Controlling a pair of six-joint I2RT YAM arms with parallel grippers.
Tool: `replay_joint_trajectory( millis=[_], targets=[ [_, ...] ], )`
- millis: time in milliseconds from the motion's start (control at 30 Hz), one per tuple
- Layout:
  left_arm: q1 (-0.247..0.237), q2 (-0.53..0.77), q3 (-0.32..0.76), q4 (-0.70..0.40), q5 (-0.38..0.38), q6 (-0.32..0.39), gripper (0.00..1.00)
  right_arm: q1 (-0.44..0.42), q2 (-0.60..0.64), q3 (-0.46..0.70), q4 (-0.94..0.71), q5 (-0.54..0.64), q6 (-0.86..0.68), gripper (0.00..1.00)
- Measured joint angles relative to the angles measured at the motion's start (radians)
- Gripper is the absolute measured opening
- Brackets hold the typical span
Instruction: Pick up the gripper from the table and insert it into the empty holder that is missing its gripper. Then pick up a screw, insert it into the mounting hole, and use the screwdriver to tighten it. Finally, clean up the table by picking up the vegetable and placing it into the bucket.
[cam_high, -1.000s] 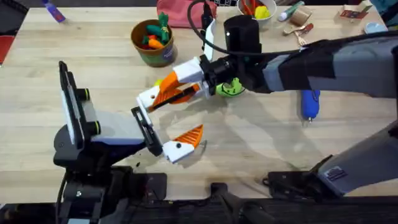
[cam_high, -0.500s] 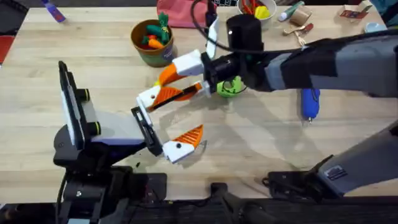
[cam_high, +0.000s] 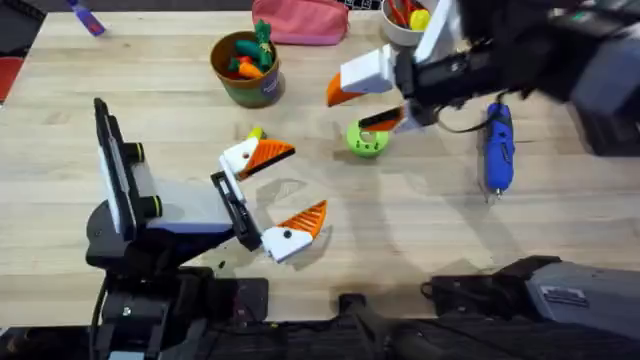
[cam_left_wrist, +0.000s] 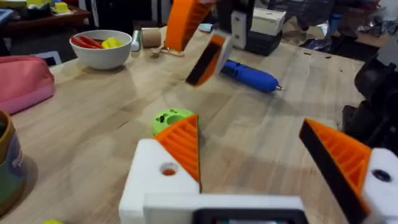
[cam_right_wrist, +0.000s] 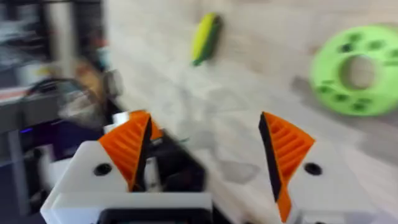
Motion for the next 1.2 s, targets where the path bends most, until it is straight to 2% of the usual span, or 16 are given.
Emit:
replay_joint_trajectory(
  millis=[133, 333, 500, 533, 733, 1200],
  targets=[
    [0.000, 0.000, 0.000, 0.000, 0.000, 0.000, 0.985, 0.012, -0.014, 0.140, -0.195, 0.207, -0.118, 0.939],
    [0.000, 0.000, 0.000, 0.000, 0.000, 0.000, 0.985, 0.087, 0.009, 0.306, -0.355, 0.506, -0.210, 0.932],
    [0.000, 0.000, 0.000, 0.000, 0.000, 0.000, 0.985, 0.155, 0.082, 0.385, -0.427, 0.687, -0.238, 0.907],
    [0.000, 0.000, 0.000, 0.000, 0.000, 0.000, 0.985, 0.181, 0.159, 0.424, -0.464, 0.751, -0.248, 0.895],
    [0.000, 0.000, 0.000, 0.000, 0.000, 0.000, 0.985, 0.198, 0.310, 0.477, -0.474, 0.813, -0.256, 0.845],
    [0.000, 0.000, 0.000, 0.000, 0.000, 0.000, 0.985, 0.217, 0.514, 0.479, -0.424, 0.854, -0.257, 0.735]
  ],
)
